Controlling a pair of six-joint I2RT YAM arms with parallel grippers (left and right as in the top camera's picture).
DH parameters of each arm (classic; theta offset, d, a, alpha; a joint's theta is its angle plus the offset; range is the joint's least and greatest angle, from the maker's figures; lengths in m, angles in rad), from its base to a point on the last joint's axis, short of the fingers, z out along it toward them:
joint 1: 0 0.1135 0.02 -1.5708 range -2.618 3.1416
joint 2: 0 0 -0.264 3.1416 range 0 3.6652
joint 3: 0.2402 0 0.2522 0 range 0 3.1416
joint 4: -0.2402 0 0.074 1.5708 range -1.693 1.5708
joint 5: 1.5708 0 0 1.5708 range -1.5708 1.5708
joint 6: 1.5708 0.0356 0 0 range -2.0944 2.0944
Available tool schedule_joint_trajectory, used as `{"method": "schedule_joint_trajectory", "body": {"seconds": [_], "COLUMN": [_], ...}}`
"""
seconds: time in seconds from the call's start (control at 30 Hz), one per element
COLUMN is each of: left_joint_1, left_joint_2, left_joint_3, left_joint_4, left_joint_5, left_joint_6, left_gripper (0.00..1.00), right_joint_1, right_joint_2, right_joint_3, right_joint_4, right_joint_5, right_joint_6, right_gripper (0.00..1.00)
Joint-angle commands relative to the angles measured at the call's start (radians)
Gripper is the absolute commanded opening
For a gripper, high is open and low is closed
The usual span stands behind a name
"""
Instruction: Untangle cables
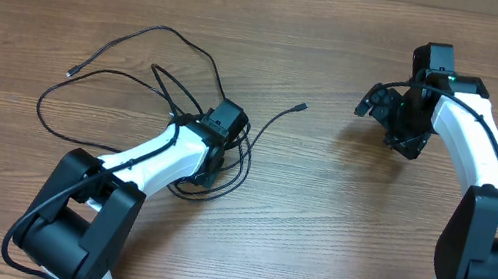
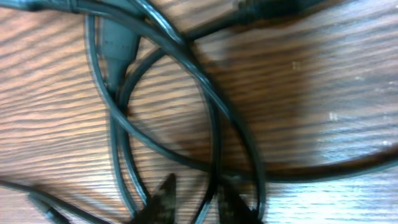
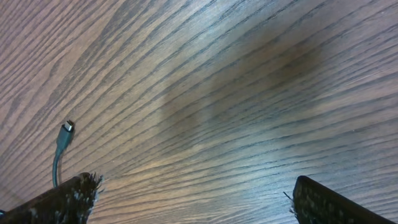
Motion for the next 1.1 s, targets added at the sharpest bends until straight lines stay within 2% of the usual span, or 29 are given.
{"method": "schedule_joint_trajectory", "body": {"seconds": [0.0,0.07,0.1,0.13,0.23,0.3,0.53,0.8,1.07], "left_joint_1": [0.008,0.009,0.01,0.013,0.018,0.019,0.031,0.074,0.082], "left_joint_2": [0.042,0.029,0.019,0.009,-0.03,-0.056,-0.12,-0.122,-0.121], "left_joint_3": [-0.009,0.01,0.02,0.029,0.047,0.05,0.05,0.048,0.029], "left_joint_4": [-0.01,-0.031,-0.043,-0.051,-0.075,-0.084,-0.121,-0.107,-0.097], "left_joint_5": [0.022,0.022,0.022,0.023,0.031,0.042,0.073,0.299,0.318], "left_joint_6": [0.004,0.004,0.003,0.003,0.003,0.003,0.006,0.174,0.199], "left_gripper": [0.39,0.64,0.66,0.65,0.52,0.47,0.49,0.5,0.56], "right_joint_1": [0.0,0.0,0.0,0.0,0.0,0.0,0.0,0.0,0.0], "right_joint_2": [0.001,0.001,0.001,0.001,0.001,0.001,0.001,0.001,0.001], "right_joint_3": [0.01,0.01,0.01,0.01,0.01,0.01,0.01,0.01,0.01], "right_joint_4": [0.002,0.002,0.002,0.002,0.002,0.002,0.002,0.002,0.002], "right_joint_5": [0.006,0.006,0.006,0.005,0.006,0.006,0.006,0.005,0.006], "right_joint_6": [-0.002,-0.002,-0.002,-0.002,-0.002,-0.002,-0.002,-0.002,-0.002], "right_gripper": [1.0,1.0,1.0,1.0,1.0,1.0,1.0,1.0,1.0]}}
